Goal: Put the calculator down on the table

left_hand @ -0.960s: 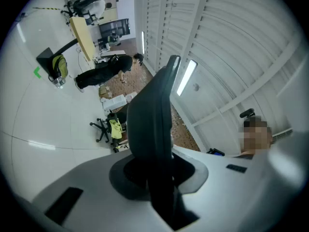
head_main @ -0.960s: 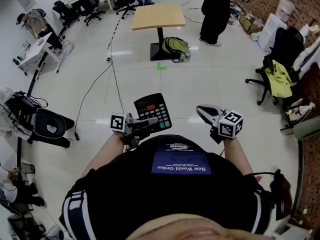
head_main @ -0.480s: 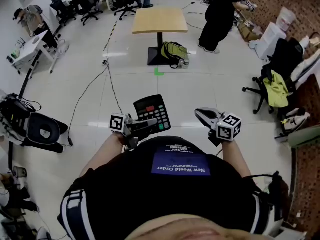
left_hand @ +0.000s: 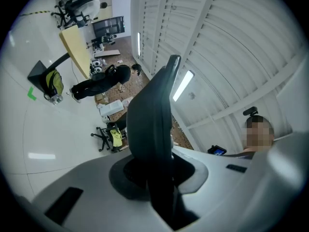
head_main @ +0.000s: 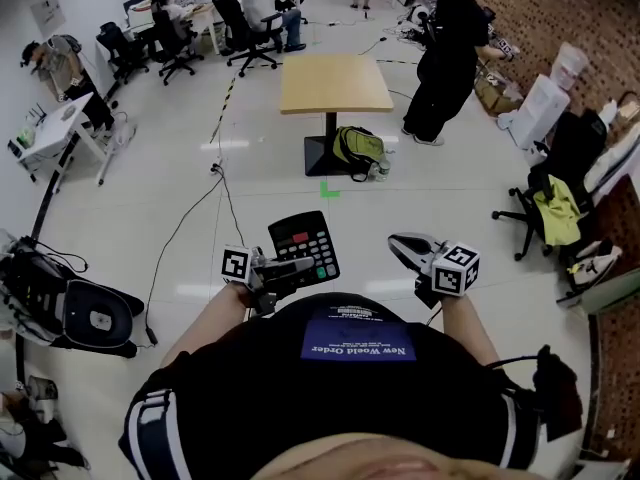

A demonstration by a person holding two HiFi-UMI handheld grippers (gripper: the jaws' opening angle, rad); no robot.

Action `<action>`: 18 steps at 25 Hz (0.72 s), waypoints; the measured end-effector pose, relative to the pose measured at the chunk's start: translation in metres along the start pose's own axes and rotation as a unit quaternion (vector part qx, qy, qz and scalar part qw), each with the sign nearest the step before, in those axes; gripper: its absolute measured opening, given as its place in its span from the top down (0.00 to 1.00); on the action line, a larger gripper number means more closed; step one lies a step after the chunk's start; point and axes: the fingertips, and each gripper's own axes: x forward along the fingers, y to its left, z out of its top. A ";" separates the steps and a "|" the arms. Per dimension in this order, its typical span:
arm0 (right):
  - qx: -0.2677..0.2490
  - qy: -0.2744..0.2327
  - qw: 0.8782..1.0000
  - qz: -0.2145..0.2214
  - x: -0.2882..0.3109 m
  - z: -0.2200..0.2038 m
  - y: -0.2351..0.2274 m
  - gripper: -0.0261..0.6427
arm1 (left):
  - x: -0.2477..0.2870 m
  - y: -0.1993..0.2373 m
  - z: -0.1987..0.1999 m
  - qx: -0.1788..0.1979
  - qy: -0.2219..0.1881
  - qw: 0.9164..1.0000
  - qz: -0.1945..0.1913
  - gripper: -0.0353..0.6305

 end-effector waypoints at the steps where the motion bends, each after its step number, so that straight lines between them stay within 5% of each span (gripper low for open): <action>1: 0.003 0.001 1.000 -0.001 0.011 0.001 -0.003 0.98 | -0.006 0.004 0.008 -0.001 0.003 1.000 0.000 0.82; 9: 0.018 0.020 1.000 0.007 0.075 0.016 -0.038 0.98 | -0.038 0.040 0.066 -0.015 -0.016 1.000 0.008 0.82; 18: 0.016 0.029 0.998 0.060 0.126 0.045 -0.143 0.98 | -0.003 0.094 0.160 0.004 -0.051 0.998 0.043 0.82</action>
